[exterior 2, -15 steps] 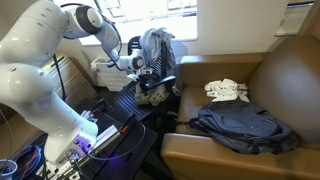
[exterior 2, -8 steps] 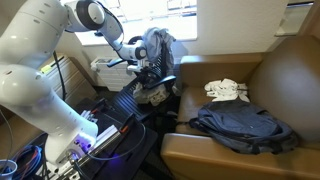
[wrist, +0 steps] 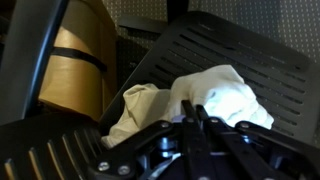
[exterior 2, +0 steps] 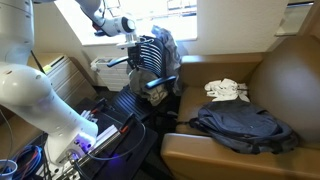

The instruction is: Pick up the brown clothing from the black chair and put it on the brown chair

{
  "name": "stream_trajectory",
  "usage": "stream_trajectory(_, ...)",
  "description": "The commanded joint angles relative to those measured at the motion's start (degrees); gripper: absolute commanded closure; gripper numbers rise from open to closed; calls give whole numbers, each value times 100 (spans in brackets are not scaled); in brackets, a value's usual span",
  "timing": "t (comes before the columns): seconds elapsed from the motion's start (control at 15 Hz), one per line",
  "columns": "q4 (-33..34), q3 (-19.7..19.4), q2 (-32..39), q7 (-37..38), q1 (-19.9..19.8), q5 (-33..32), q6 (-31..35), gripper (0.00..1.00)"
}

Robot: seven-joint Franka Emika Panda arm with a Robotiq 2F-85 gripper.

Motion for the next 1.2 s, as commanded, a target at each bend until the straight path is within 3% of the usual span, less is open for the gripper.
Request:
stream_trajectory(0.0, -1046, 241, -1330, -291, -36, -183, -292, 99)
stream_trajectory(0.27, -1946, 461, -2676, -104, -91, 19, -147, 99)
stream_trajectory(0.6, -2962, 461, -4392, 707, -198, 710, 251, 99)
stream_trajectory(1.13, -4282, -134, -7082, 1056, -942, 1567, -94, 99)
